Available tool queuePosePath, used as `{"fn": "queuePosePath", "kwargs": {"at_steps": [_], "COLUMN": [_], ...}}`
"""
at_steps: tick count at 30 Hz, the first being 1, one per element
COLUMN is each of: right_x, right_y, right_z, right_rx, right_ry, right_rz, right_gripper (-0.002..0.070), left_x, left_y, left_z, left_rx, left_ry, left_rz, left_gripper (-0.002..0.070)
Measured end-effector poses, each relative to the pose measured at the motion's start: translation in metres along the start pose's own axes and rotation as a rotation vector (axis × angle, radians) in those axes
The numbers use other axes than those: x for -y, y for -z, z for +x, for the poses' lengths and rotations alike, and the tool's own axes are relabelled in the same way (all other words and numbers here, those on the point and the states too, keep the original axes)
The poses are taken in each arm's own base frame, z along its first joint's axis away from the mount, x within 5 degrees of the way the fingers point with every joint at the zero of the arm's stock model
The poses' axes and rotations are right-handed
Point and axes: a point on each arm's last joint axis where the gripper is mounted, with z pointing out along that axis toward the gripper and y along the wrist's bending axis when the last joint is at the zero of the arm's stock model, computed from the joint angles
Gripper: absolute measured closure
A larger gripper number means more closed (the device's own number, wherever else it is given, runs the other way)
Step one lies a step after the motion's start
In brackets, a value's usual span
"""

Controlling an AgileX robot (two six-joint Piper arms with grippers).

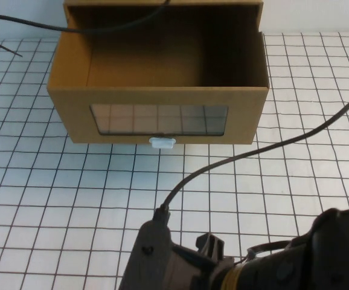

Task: Close the shoe box
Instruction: Press the shoe box with left arm, then close the shoe box with your right arm

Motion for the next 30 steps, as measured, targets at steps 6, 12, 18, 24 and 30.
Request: {"fn": "queuePosePath", "kwargs": {"at_steps": [6, 12, 18, 24, 30], "right_x": [0.003, 0.009, 0.022, 0.069, 0.119], "right_y": [-0.013, -0.013, -0.012, -0.01, 0.001], "right_z": [0.002, -0.007, -0.02, -0.03, -0.032], "right_rx": [-0.036, 0.054, 0.172, 0.308, 0.467], "right_ry": [0.011, 0.096, 0.223, 0.094, -0.074], "right_rz": [0.084, 0.156, 0.253, 0.36, 0.416], "right_gripper": [0.0689, 0.0689, 0.0689, 0.0689, 0.0689], "left_x": [-0.022, -0.022, -0.023, -0.023, -0.023], "left_y": [0.001, 0.003, 0.004, 0.004, 0.004], "left_z": [0.007, 0.007, 0.006, 0.006, 0.006], "left_rx": [-0.051, -0.065, -0.054, -0.051, -0.051], "left_ry": [0.213, 0.265, 0.304, 0.312, 0.313], "left_rz": [0.012, 0.035, 0.062, 0.069, 0.069], "left_gripper": [0.0679, 0.0679, 0.0679, 0.0679, 0.0679]}}
